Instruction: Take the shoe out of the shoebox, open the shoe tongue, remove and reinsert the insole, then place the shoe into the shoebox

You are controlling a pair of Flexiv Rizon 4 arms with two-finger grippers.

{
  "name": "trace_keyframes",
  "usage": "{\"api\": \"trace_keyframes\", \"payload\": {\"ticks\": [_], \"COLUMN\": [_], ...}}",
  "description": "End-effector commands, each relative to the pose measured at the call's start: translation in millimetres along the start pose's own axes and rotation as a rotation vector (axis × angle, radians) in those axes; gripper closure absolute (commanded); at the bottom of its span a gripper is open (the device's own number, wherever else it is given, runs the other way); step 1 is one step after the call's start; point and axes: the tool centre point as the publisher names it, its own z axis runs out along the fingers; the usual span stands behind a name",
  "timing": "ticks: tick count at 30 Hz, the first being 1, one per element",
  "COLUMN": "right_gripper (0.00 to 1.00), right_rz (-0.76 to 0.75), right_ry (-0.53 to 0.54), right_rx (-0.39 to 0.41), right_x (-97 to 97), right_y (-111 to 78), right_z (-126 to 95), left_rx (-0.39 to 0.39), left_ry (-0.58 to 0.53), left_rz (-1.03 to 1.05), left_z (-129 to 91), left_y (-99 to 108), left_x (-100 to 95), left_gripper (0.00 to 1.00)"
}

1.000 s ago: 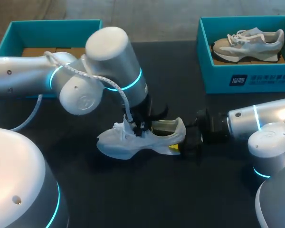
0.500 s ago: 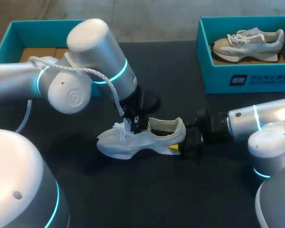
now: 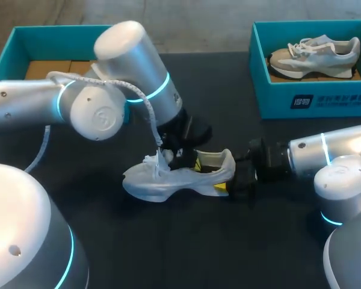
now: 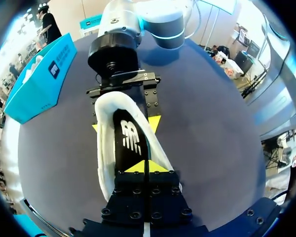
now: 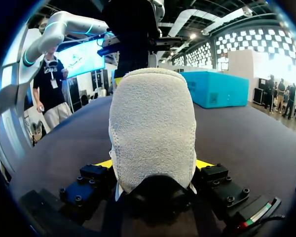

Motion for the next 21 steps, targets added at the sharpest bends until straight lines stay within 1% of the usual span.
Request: {"api": "trace_keyframes", "payload": {"ticks": [1,10,21], "right_gripper": [1.00,1.00,1.00], "right_rz": [0.001,0.001,0.001], "right_ry": [-0.001,-0.001,-0.001], "right_rx": [0.004,0.004,0.004], "right_x": [-1.6,-1.6,-1.6], "right_y": [-1.5,-1.5,-1.5], "right_z": [2.4,2.4,2.4], "left_rx": [-0.025,-0.075,-0.113], "left_ry": [0.010,0.030,0.071], "left_rz": [0.005,0.017,0.021], "left_z": [13.7,32.7,50.0], "left_y": [-12.0,-10.2,-6.1], "left_x": [-6.7,-9.5,-0.7], "left_gripper": [1.00,1.00,1.00]}}
